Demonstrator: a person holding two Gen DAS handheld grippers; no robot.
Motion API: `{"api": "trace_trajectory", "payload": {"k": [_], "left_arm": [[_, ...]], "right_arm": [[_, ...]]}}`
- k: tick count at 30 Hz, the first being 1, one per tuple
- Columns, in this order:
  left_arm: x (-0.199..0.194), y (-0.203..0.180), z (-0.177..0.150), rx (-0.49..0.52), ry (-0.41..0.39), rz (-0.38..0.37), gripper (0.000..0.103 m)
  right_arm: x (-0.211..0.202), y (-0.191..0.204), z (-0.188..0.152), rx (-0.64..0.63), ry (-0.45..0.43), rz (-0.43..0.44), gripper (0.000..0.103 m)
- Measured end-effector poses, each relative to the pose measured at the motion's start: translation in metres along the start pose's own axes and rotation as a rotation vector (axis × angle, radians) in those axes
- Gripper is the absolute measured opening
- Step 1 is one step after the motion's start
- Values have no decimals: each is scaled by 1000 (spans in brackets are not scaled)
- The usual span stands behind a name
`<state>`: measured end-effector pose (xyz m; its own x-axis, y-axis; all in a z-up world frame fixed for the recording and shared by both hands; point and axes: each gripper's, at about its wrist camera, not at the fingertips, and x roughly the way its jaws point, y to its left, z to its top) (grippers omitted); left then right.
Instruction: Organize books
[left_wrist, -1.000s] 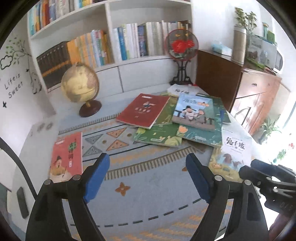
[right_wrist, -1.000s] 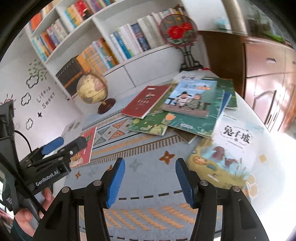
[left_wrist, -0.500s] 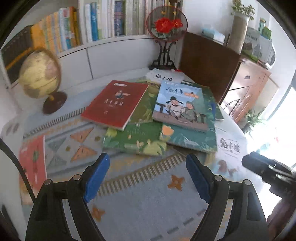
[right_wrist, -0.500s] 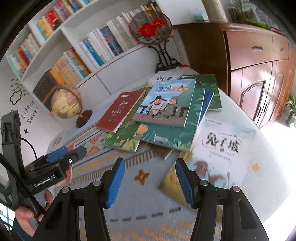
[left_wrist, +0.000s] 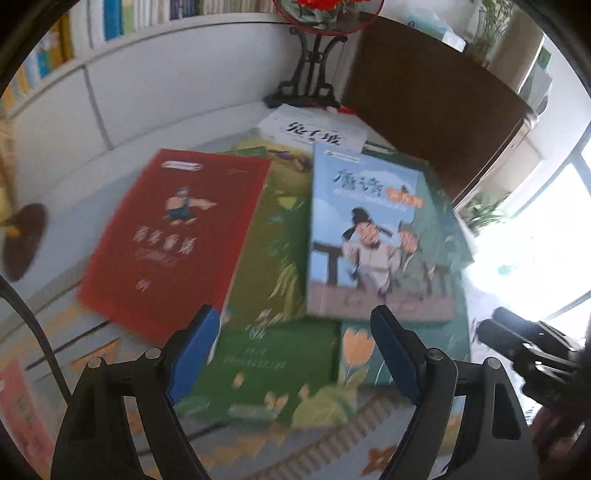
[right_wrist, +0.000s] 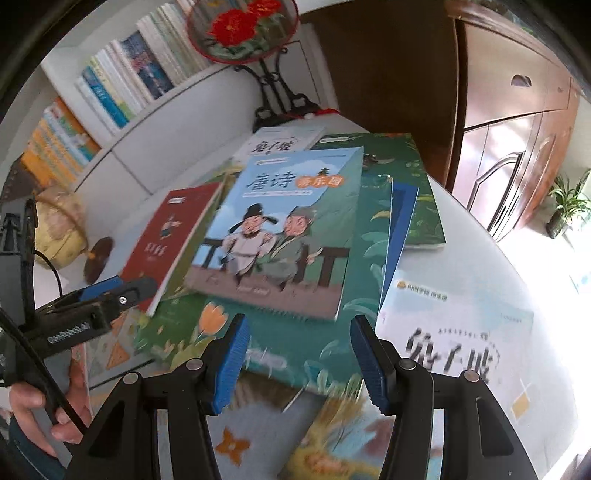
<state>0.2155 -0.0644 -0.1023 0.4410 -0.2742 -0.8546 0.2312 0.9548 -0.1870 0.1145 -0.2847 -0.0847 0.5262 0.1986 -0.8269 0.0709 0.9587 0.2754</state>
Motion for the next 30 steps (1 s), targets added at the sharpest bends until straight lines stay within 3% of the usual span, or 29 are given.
{"api": "trace_trajectory", "payload": {"k": [5, 12, 16, 20, 22, 25, 30], "left_arm": [[26, -3, 11, 5, 36, -16, 81], [58, -4, 19, -18, 86, -39, 67], [68, -3, 21, -31, 97, -49, 67], [69, -7, 24, -20, 95, -88, 67], [66, -14, 21, -2, 101, -141, 68], [58, -29, 14, 60, 81, -78, 67], [44, -43, -12, 85, 90, -98, 67]], "right_arm": [[24, -12, 18, 9, 12, -20, 54], [56, -19, 34, -10, 50, -20, 42], [71, -25, 41, 5, 66, -18, 42], [78, -18, 50, -36, 62, -16, 43], [80, -14, 52, -65, 73, -6, 43], [79, -11, 47, -89, 92, 21, 44], [66, -19, 31, -84, 110, 25, 44]]}}
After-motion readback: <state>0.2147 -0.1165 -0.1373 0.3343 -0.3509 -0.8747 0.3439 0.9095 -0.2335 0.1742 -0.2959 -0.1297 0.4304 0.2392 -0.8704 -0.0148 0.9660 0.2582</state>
